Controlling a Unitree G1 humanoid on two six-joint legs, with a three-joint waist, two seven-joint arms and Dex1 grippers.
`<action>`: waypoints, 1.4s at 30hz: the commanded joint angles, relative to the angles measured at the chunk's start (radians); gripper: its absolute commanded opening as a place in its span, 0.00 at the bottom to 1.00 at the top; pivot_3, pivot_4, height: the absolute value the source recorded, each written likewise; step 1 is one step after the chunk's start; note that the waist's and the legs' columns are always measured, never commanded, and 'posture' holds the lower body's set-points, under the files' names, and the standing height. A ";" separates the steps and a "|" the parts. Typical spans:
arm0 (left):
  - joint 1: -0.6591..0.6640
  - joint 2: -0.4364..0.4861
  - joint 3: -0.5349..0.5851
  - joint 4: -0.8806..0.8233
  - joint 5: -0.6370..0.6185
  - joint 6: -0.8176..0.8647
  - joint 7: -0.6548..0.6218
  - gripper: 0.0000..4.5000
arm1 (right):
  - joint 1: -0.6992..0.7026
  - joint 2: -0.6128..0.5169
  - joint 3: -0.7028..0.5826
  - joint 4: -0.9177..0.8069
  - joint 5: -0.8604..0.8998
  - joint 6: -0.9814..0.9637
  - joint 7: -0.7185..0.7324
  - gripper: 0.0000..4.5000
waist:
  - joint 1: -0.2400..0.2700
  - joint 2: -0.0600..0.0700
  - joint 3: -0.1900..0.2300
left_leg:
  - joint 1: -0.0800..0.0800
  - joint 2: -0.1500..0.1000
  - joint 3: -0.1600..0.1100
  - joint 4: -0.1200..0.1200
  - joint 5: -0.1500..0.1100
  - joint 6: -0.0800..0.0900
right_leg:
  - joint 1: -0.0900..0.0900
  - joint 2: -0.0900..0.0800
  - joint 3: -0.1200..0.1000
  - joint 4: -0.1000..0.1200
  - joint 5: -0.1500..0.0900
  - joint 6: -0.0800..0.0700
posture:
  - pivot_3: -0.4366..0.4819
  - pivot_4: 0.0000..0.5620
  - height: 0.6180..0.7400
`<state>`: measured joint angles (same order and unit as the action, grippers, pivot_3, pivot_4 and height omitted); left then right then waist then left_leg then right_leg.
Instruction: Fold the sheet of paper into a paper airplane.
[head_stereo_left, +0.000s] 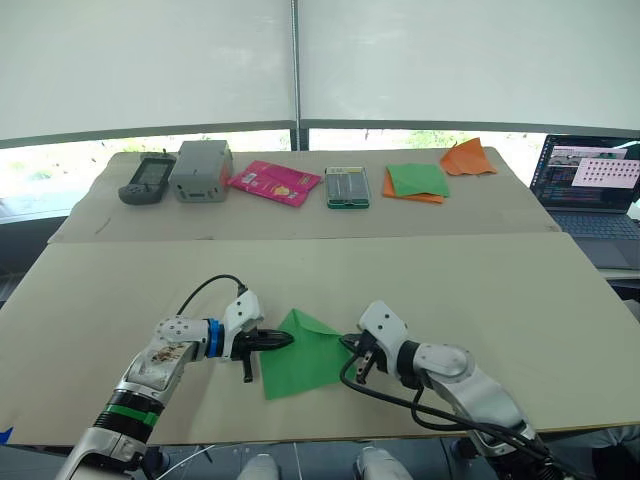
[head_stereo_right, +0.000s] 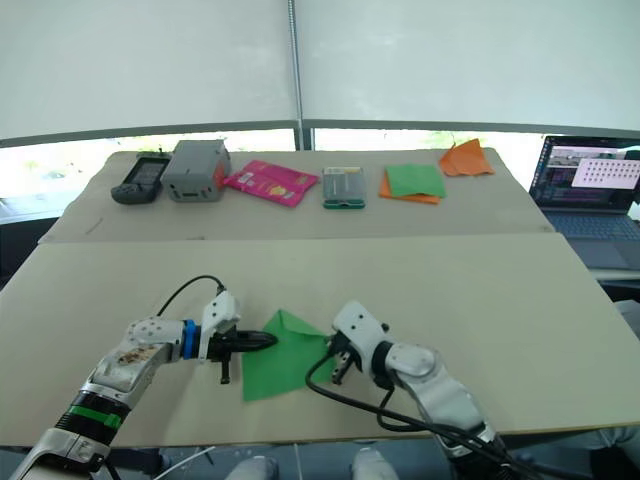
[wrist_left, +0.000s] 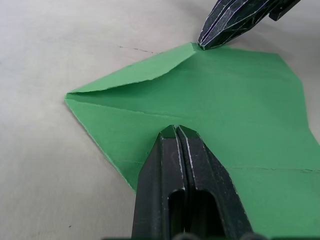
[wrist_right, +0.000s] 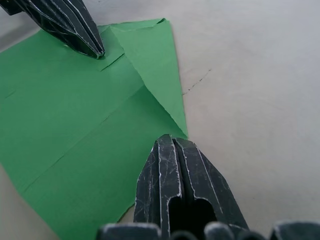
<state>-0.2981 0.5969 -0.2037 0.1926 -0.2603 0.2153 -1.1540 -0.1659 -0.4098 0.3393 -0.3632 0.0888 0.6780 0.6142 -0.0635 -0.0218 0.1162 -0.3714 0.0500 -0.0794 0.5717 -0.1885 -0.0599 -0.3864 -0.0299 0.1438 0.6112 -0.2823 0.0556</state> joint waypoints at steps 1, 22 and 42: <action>0.027 0.015 -0.027 0.035 0.058 0.020 0.018 0.01 | -0.024 0.021 -0.041 0.015 0.036 -0.020 0.003 0.00 | 0.000 0.000 0.000 | 0.000 0.000 0.000 0.000 0.000 0.000 | 0.000 0.000 0.000 0.000 0.000 0.000 | 0.48 0.27 1.00; 0.042 0.026 -0.027 0.024 0.064 0.014 0.017 0.01 | 0.055 -0.239 0.031 -0.044 -0.017 -0.127 0.190 0.00 | -0.004 -0.004 0.000 | 0.001 0.000 0.000 0.000 -0.001 -0.001 | 0.000 0.000 0.000 0.000 0.000 0.000 | 0.48 0.27 1.00; 0.053 0.029 -0.018 0.009 0.060 0.022 0.034 0.01 | 0.126 -0.213 0.010 -0.162 0.054 -0.031 0.183 0.00 | -0.003 -0.005 -0.001 | 0.000 0.001 0.000 0.000 -0.001 -0.001 | 0.000 0.000 0.001 0.000 0.000 0.000 | 0.48 0.27 1.00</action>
<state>-0.2732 0.6149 -0.1983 0.1653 -0.2551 0.2149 -1.1397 -0.0484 -0.6163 0.3390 -0.5149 0.1408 0.6476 0.7915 -0.0667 -0.0268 0.1155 -0.3709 0.0505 -0.0794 0.5717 -0.1892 -0.0609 -0.3866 -0.0294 0.1443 0.6110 -0.2823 0.0556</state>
